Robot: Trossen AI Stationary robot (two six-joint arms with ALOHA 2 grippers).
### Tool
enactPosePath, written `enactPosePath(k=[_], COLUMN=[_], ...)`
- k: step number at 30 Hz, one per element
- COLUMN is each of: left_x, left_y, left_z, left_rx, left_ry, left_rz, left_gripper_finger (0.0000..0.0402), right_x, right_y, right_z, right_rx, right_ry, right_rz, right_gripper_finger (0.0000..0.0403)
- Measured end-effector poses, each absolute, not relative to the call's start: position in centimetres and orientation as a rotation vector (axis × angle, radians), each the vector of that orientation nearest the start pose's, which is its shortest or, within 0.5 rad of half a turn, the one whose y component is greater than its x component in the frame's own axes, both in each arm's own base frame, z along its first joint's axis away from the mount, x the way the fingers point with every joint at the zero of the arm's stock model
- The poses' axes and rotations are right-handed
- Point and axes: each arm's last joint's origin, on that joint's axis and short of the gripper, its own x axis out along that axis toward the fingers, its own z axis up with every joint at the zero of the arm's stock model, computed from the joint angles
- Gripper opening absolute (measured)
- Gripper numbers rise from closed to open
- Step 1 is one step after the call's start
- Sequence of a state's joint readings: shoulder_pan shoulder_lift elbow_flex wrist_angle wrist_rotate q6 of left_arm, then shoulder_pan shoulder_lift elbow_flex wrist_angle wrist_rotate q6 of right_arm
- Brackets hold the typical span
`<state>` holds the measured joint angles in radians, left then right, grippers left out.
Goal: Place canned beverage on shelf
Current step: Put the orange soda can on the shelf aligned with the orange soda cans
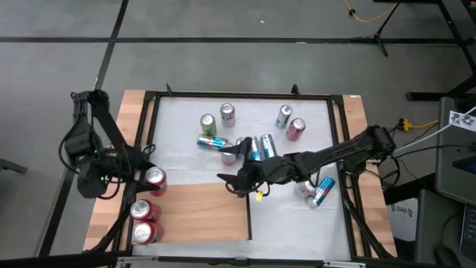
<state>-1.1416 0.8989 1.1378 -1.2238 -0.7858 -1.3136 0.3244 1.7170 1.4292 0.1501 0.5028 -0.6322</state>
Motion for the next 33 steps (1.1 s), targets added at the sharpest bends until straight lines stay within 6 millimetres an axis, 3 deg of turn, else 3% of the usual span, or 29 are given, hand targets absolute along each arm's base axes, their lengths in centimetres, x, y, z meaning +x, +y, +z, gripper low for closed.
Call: enactPosePath(k=[9,18,33], left_x=[6.5,6.0,6.1], left_y=[-11.3,-11.4,-12.9], left_z=[35.0,34.7,33.9], left_rx=[-0.455,-0.446,-0.380], left_ry=[0.653,0.674,0.736], left_rz=[0.067,0.066,0.067], left_gripper_finger=[0.0304,0.0304,0.0304], right_x=[39.2,39.4,39.4], right_y=[11.8,11.4,11.3], right_z=[34.0,35.4,35.2], right_rx=[-0.643,-0.522,-0.458], right_ry=[0.094,-0.043,-0.029], right_rz=[-0.113,-0.156,-0.120], right_gripper_finger=[0.0395,0.0395,0.0395])
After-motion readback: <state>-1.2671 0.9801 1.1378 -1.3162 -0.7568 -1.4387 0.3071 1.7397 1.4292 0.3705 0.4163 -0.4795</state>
